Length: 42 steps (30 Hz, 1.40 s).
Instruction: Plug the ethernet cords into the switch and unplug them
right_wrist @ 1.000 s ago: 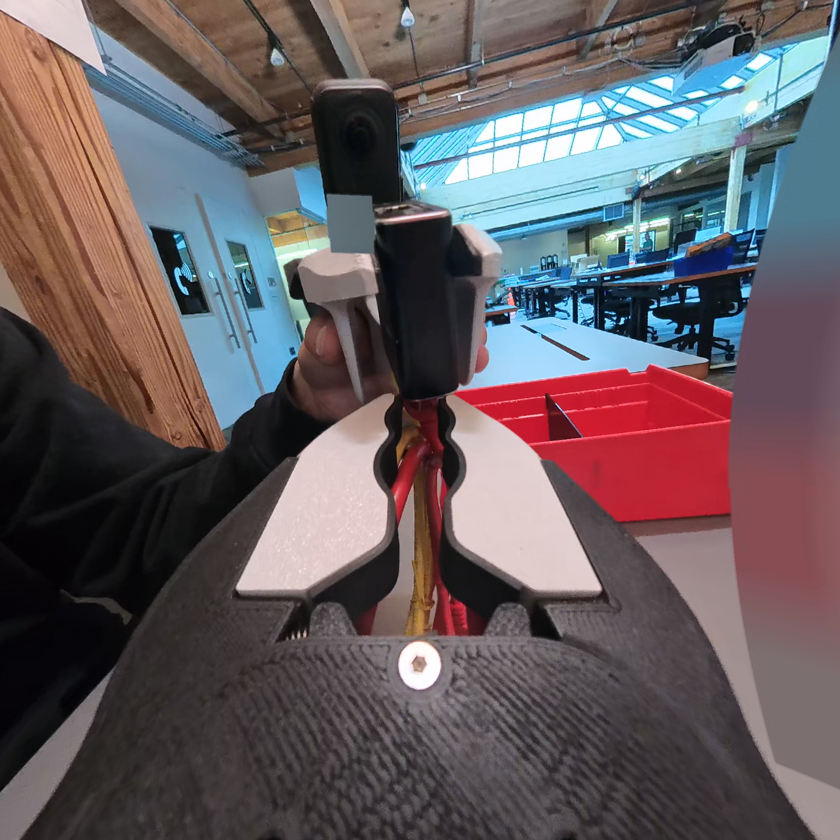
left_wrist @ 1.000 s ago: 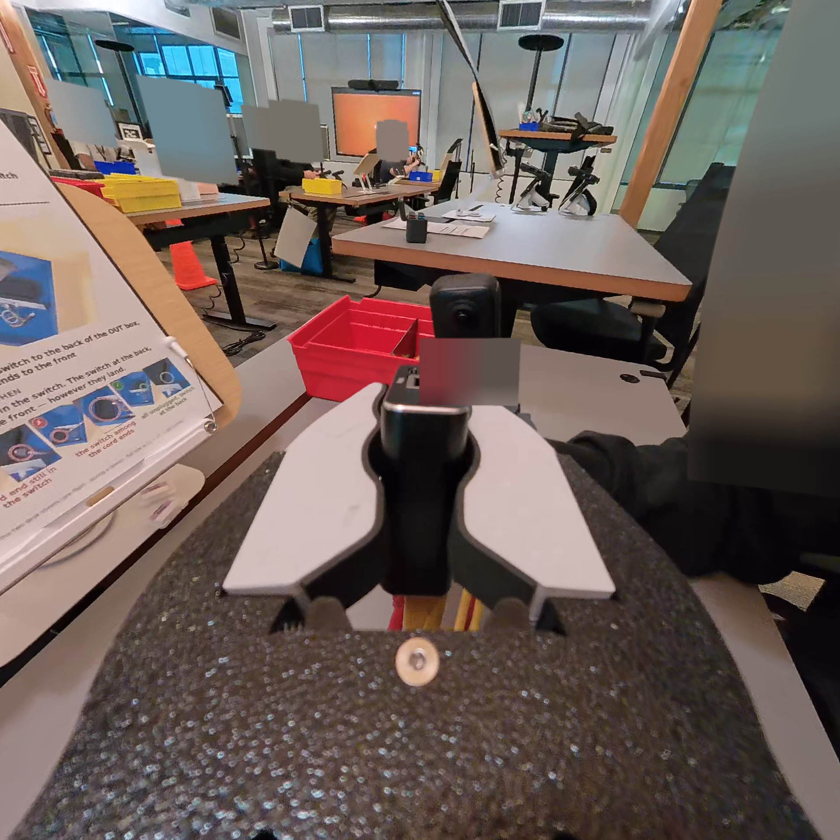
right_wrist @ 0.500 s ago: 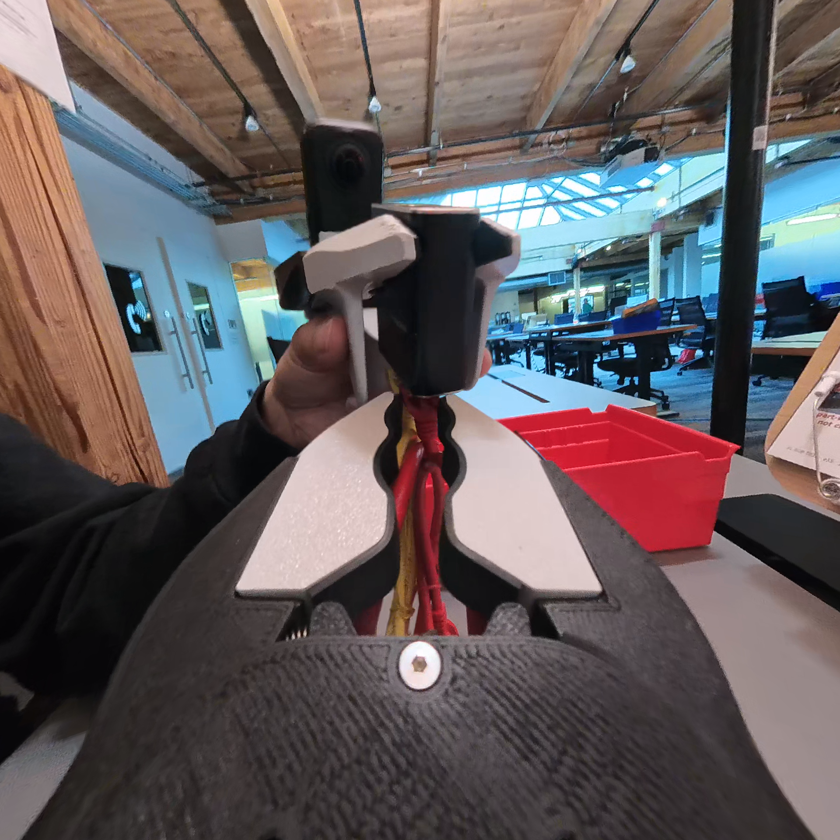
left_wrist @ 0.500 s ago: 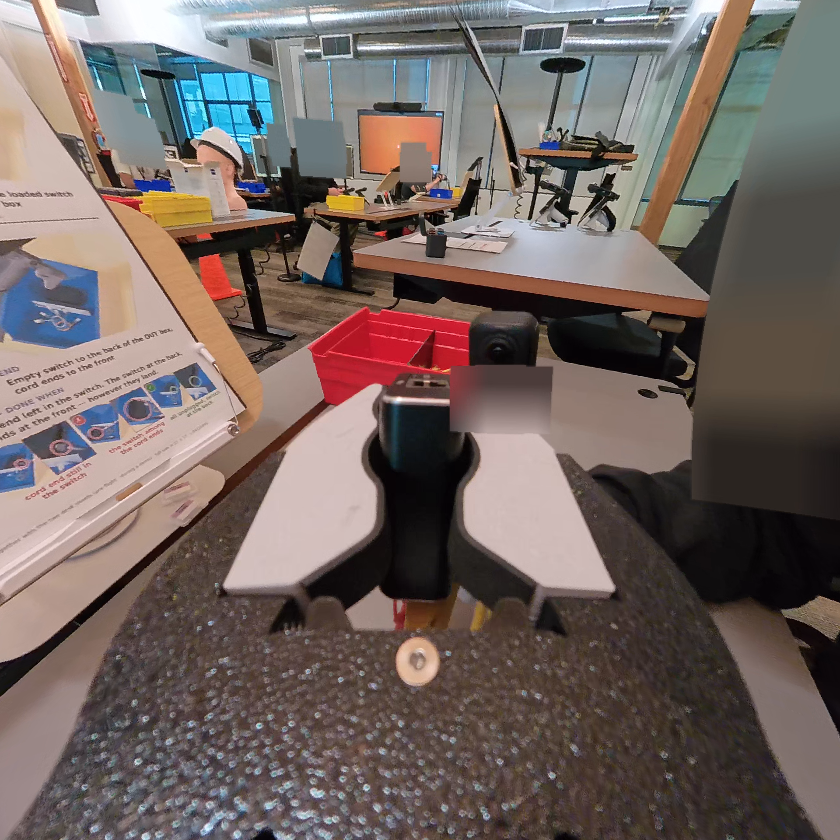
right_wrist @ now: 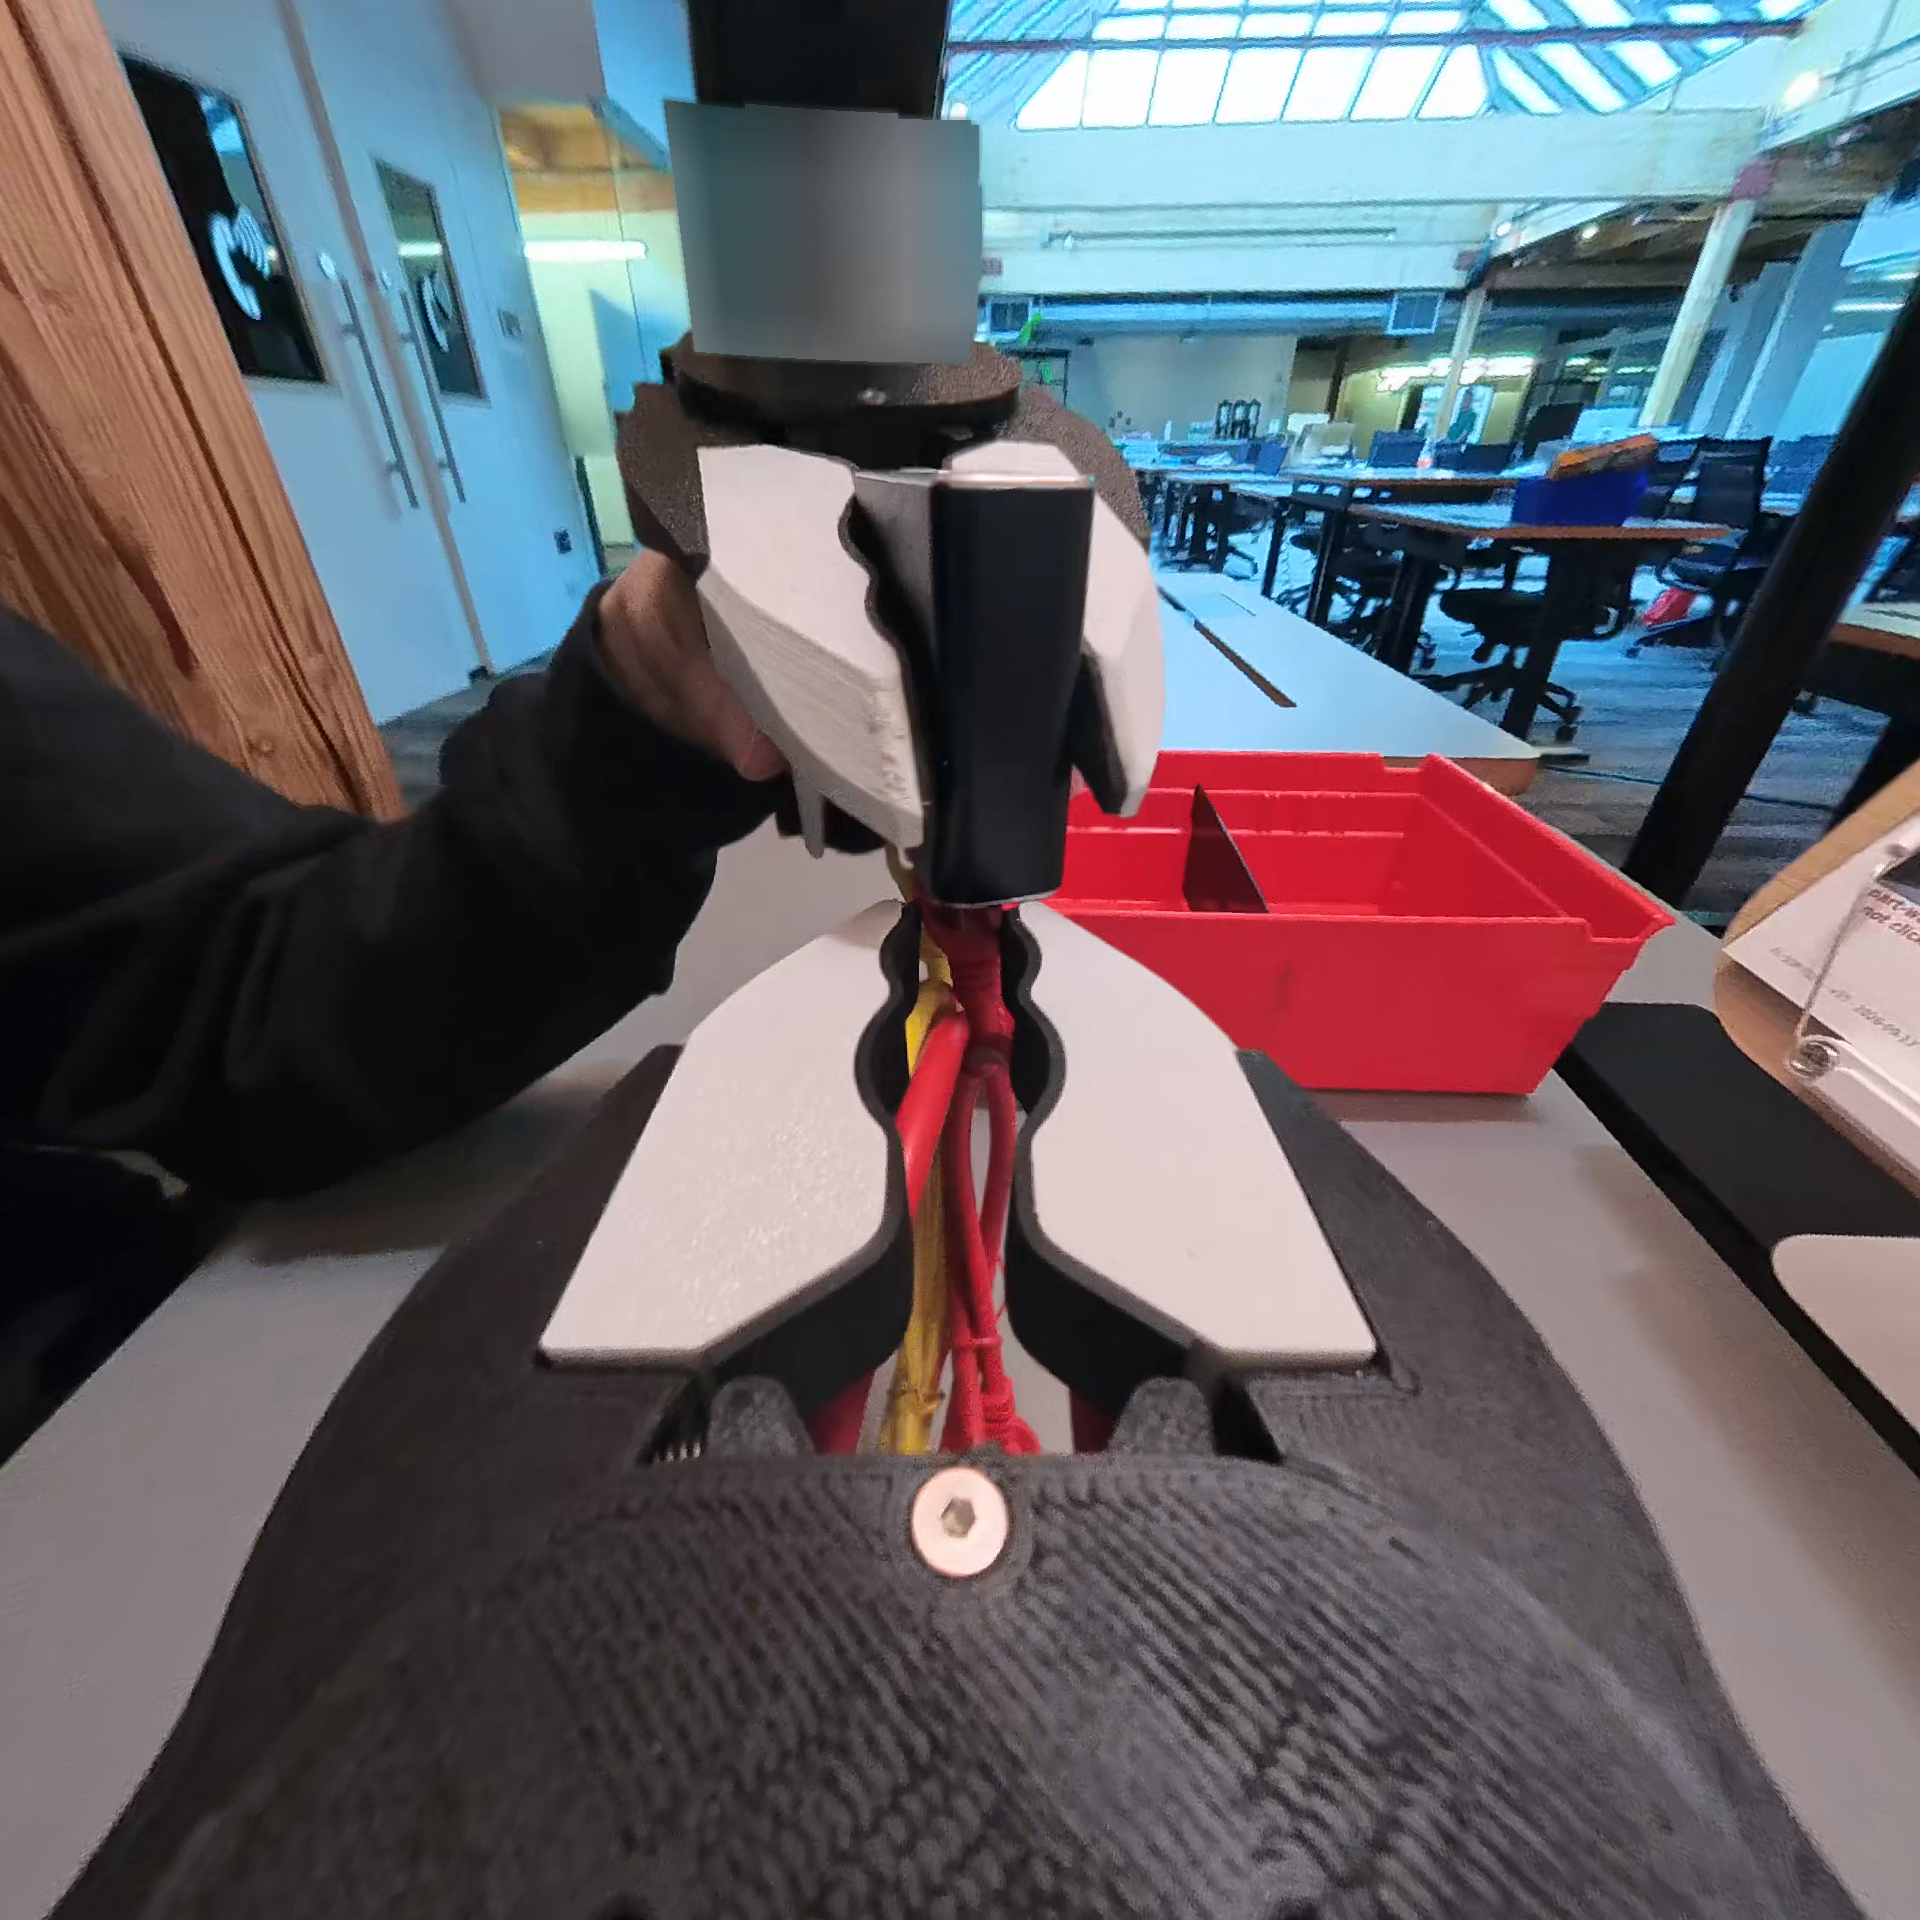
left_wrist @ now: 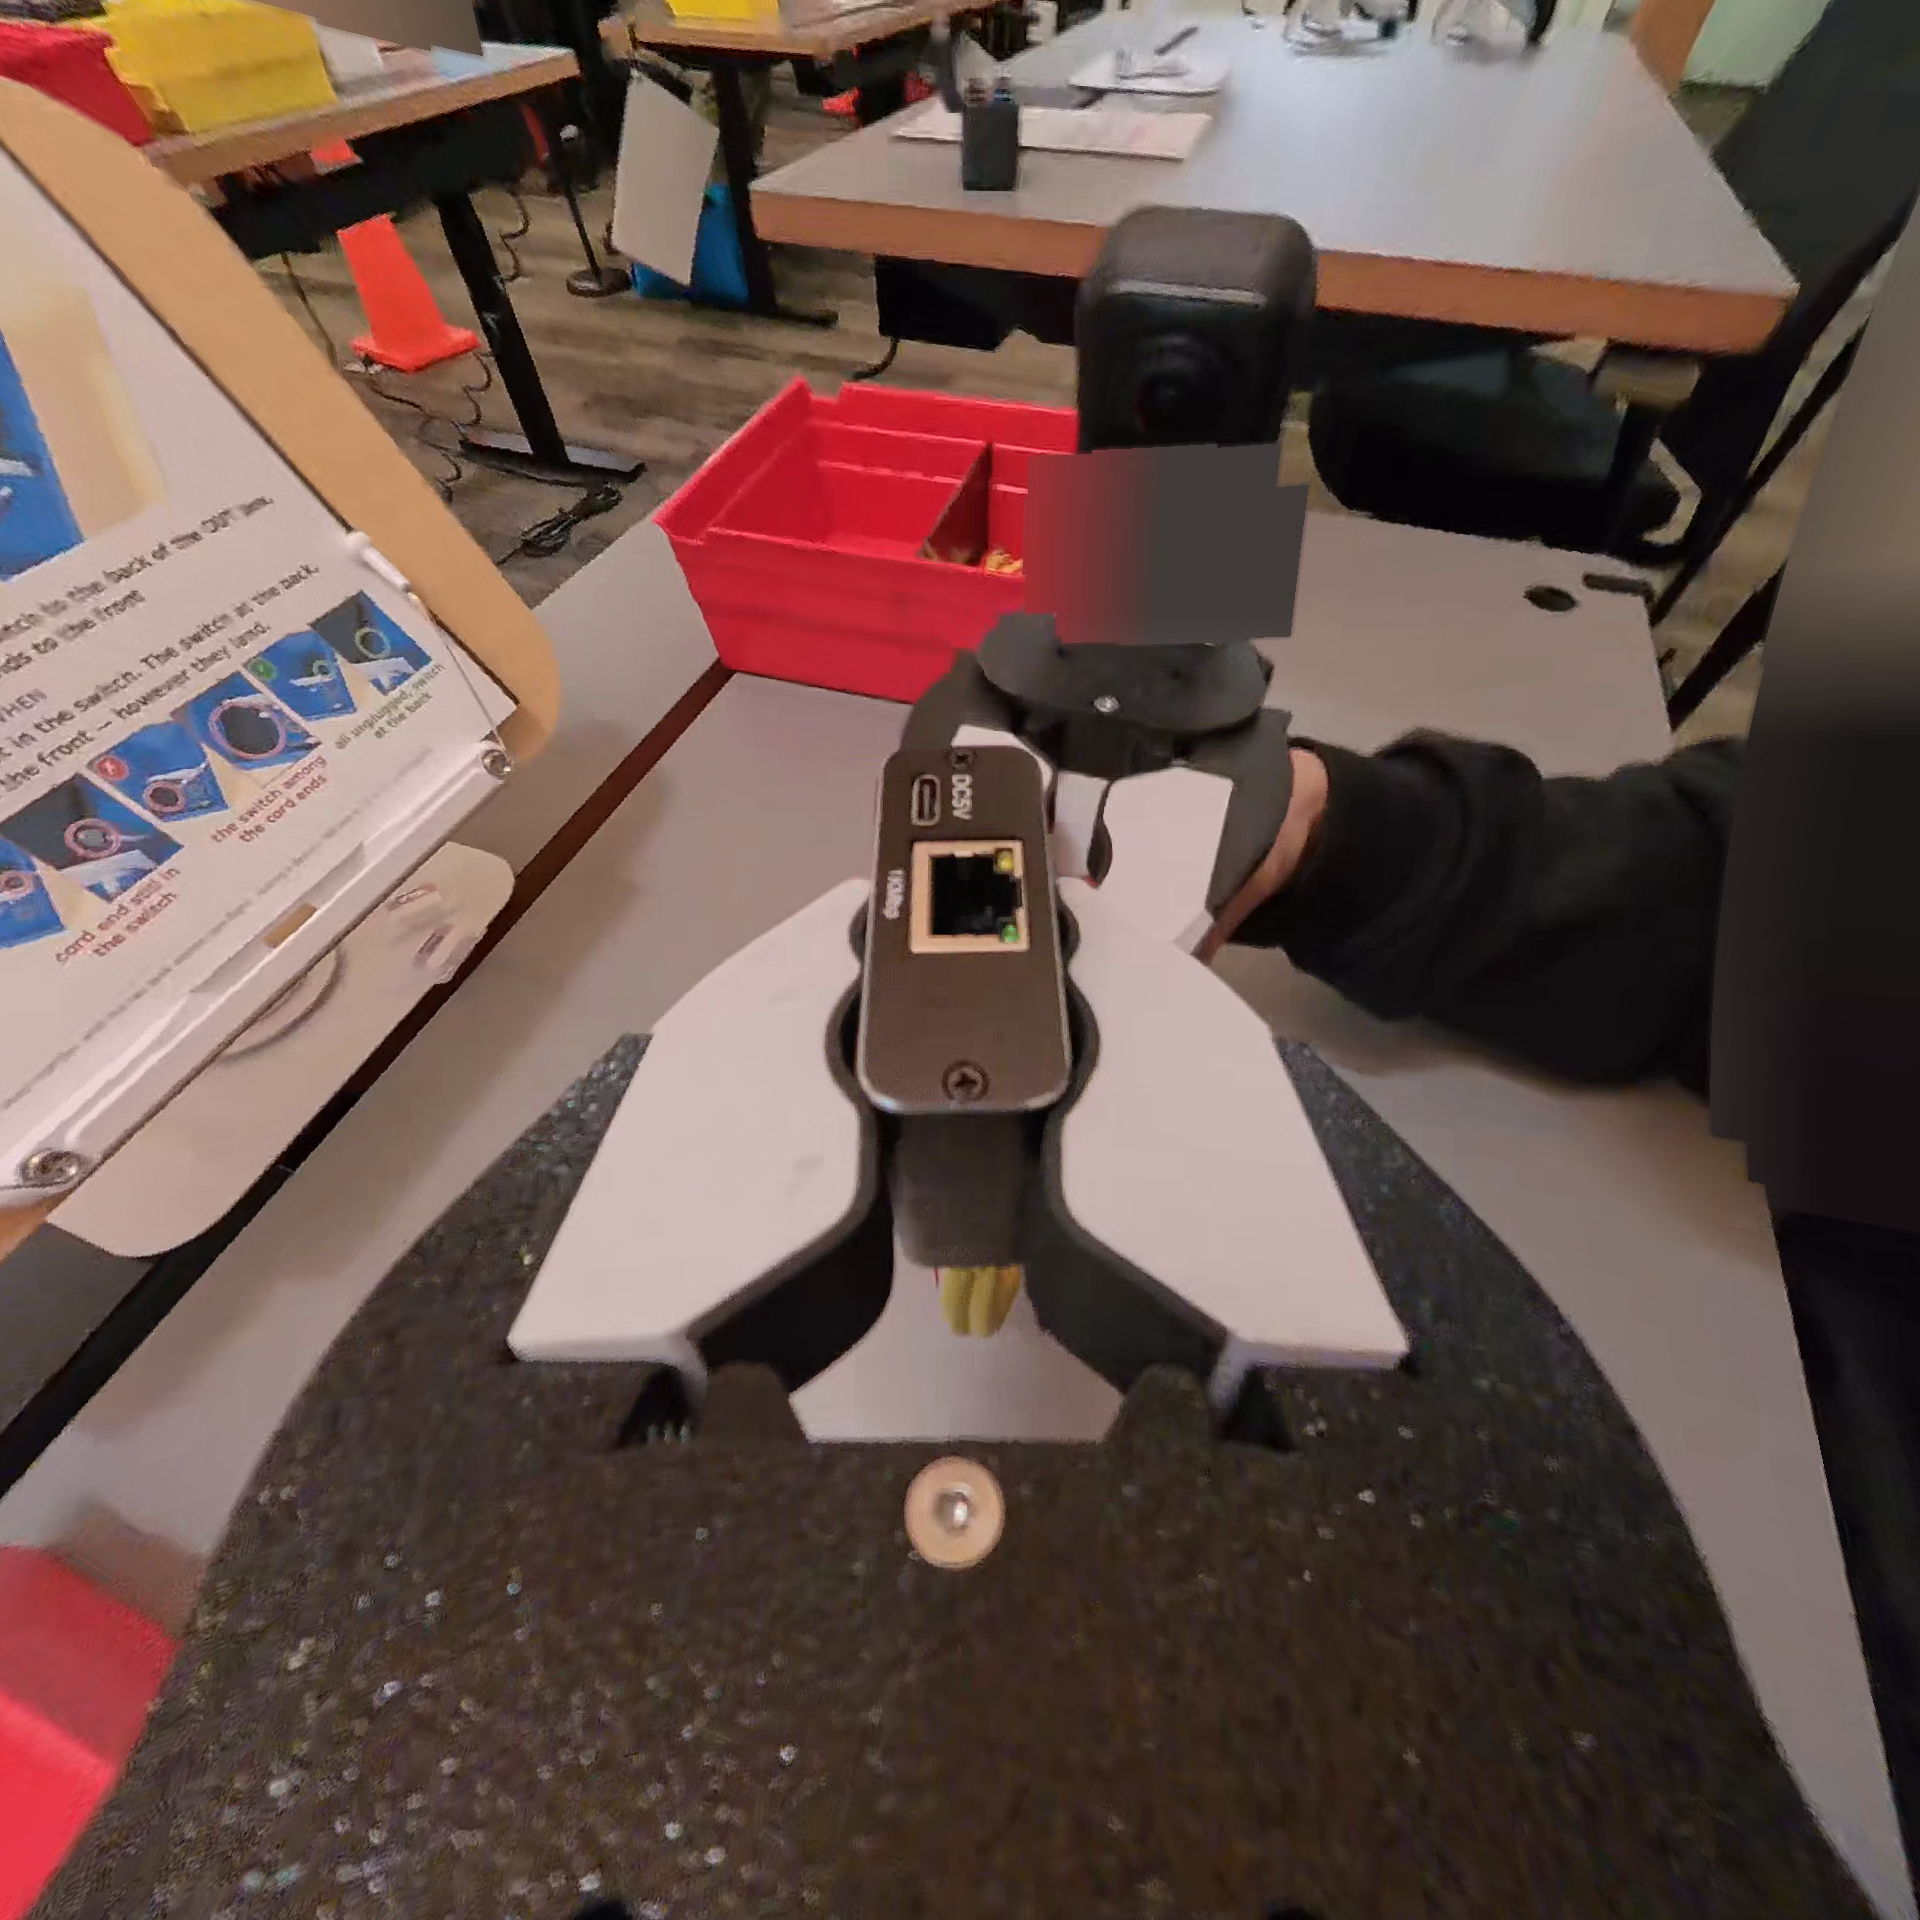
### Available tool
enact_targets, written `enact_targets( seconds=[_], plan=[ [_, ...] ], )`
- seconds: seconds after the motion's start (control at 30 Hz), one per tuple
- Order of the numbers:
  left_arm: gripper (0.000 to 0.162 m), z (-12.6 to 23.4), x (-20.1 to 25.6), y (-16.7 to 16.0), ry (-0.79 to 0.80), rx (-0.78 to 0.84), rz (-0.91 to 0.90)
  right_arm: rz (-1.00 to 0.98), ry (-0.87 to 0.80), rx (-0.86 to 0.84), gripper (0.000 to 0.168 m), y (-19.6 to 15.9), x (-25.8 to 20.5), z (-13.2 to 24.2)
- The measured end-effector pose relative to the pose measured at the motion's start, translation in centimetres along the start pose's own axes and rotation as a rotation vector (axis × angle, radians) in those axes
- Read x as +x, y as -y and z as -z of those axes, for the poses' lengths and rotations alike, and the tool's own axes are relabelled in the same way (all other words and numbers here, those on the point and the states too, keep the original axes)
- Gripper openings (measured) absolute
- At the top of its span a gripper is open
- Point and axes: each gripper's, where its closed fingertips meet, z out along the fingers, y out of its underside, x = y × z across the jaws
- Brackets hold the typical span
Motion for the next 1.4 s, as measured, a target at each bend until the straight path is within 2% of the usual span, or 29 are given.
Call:
enact_targets(
  seconds=[0.1,0.17,0.27,0.47,0.77,1.4],
  plan=[
    [0.027,-0.3,-0.9,-0.1,0.031,0.014,0.023,0.021,-0.049,0.018,0.02,-0.2,0.7,-0.1],
    [0.027,-0.3,-1.0,-0.1,0.029,0.017,0.033,0.021,-0.059,0.035,0.035,-0.2,0.8,-0.4],
    [0.027,-0.2,-0.6,0.1,0.002,0.032,0.026,0.007,-0.068,0.051,0.023,0.0,1.0,-0.3],
    [0.027,0.0,0.2,0.9,-0.085,0.113,0.051,-0.042,0.028,0.092,0.015,0.6,0.0,0.1],
    [0.027,-0.2,-0.2,0.7,-0.077,0.117,0.03,-0.108,0.008,0.121,0.021,0.2,0.4,-0.7],
    [0.027,-0.8,0.1,1.3,-0.05,0.126,0.004,-0.15,0.035,0.171,0.021,0.1,0.0,-1.6]
  ],
)
